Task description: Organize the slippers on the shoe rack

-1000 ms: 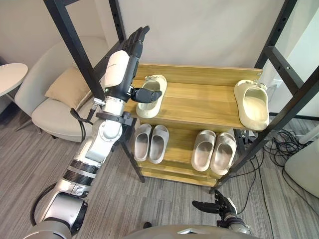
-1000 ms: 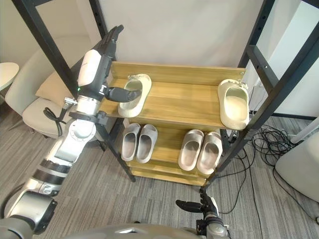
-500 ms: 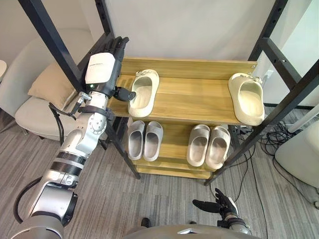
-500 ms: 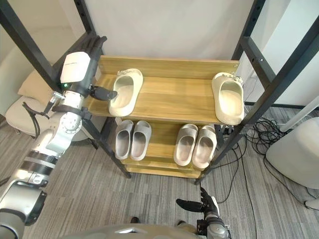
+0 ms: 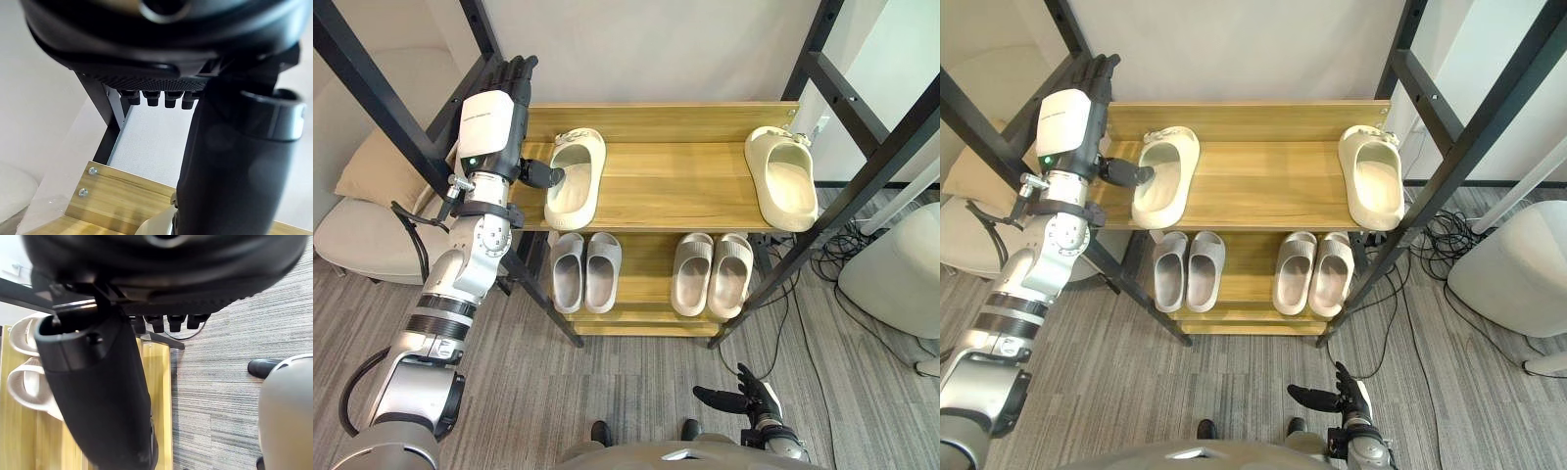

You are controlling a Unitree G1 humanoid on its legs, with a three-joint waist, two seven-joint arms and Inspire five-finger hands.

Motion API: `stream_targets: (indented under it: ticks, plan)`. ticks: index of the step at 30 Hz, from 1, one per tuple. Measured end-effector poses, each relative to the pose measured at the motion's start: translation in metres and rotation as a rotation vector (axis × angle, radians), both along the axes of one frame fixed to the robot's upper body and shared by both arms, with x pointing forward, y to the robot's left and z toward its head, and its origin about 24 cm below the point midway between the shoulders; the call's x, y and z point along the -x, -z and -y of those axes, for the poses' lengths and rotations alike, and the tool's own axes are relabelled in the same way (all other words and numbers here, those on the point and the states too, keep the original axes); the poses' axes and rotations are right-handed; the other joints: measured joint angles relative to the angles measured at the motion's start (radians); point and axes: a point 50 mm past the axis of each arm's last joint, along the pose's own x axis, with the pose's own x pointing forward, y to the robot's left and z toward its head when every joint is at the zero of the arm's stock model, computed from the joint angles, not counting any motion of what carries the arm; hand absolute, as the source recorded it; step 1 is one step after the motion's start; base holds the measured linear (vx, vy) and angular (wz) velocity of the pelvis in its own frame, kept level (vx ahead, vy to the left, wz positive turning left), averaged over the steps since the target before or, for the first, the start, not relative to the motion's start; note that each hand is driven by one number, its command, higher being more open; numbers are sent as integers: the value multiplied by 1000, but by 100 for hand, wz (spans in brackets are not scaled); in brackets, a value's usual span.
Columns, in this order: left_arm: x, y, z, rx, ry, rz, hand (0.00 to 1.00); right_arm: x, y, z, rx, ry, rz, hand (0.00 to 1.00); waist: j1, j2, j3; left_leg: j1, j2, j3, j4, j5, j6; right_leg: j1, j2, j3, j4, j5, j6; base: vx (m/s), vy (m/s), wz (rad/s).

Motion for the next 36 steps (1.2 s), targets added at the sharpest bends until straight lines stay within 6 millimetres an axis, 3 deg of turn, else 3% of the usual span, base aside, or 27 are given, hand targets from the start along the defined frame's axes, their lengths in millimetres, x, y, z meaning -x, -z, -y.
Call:
stream_targets:
  ticks: [2, 3, 29, 36]
  plan:
    - [0, 0, -2, 5, -13, 4, 100, 0, 0, 0, 1, 1, 0, 100, 0, 1, 1, -1, 0, 11, 0, -2, 1, -3, 1, 7, -7, 6, 0, -10, 10, -18]
    - [-1, -2, -2, 6, -14, 12, 0, 0, 0, 1, 2, 5, 0, 100, 0, 1, 1, -4, 0, 16, 0, -3, 2, -7, 1, 13, -13, 12, -1, -16, 10, -15]
    - [-15, -5, -18, 109, -82, -30, 0, -4, -4, 3, 32, 23, 27, 100, -20, 12, 32, -30, -2, 82, 0, -4, 4, -64, 3, 82, -28, 47, -2, -24, 4, -8]
    - [-15, -4, -6, 148, -39, -26, 0, -4, -5, 4, 34, 22, 32, 100, -21, 17, 35, -29, -4, 88, 0, -4, 4, -65, 2, 89, -31, 51, -2, -9, 1, -2]
